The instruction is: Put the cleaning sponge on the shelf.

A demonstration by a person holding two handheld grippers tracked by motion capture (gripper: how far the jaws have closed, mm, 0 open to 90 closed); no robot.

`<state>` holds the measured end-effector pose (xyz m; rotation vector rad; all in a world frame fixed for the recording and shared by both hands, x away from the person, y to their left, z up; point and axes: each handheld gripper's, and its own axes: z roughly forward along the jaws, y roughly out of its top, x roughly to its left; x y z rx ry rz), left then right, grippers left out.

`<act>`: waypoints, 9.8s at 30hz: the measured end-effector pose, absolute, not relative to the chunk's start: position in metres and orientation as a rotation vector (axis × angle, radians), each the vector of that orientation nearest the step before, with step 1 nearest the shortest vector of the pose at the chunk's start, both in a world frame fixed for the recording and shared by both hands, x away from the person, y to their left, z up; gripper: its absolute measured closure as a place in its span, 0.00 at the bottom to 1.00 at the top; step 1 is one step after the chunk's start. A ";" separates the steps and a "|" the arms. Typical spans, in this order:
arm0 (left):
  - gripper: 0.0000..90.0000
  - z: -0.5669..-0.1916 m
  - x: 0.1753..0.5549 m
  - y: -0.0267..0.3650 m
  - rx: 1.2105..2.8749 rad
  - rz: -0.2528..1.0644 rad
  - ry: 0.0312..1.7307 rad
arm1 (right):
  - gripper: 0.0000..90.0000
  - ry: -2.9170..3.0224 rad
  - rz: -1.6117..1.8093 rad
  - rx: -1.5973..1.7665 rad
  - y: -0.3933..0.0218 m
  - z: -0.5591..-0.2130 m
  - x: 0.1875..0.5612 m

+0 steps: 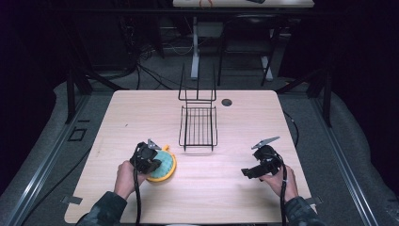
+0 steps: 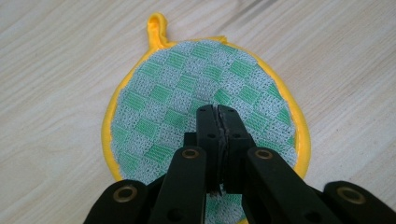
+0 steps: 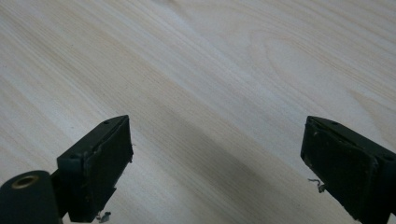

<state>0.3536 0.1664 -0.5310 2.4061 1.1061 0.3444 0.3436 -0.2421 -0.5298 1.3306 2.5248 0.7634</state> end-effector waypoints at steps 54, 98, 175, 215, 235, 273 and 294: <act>0.99 -0.489 0.333 0.182 2.333 0.454 1.028 | 0.02 2.553 0.728 1.328 -0.244 -0.534 0.345; 0.99 -0.453 0.348 0.156 2.303 0.544 0.888 | 0.03 2.572 0.712 1.341 -0.242 -0.536 0.344; 0.99 -0.478 0.412 0.061 2.216 0.508 0.784 | 0.03 2.600 0.706 1.336 -0.243 -0.537 0.344; 0.99 -0.491 0.455 0.045 2.268 0.500 0.854 | 0.03 2.605 0.708 1.338 -0.243 -0.537 0.344; 0.99 -0.509 0.464 0.038 2.275 0.485 0.899 | 0.03 2.605 0.708 1.340 -0.243 -0.537 0.343; 0.60 -0.507 0.453 0.039 2.274 0.450 0.909 | 0.03 2.606 0.707 1.343 -0.242 -0.537 0.343; 0.20 -0.484 0.423 0.066 2.226 0.439 0.920 | 0.03 2.608 0.712 1.325 -0.244 -0.539 0.344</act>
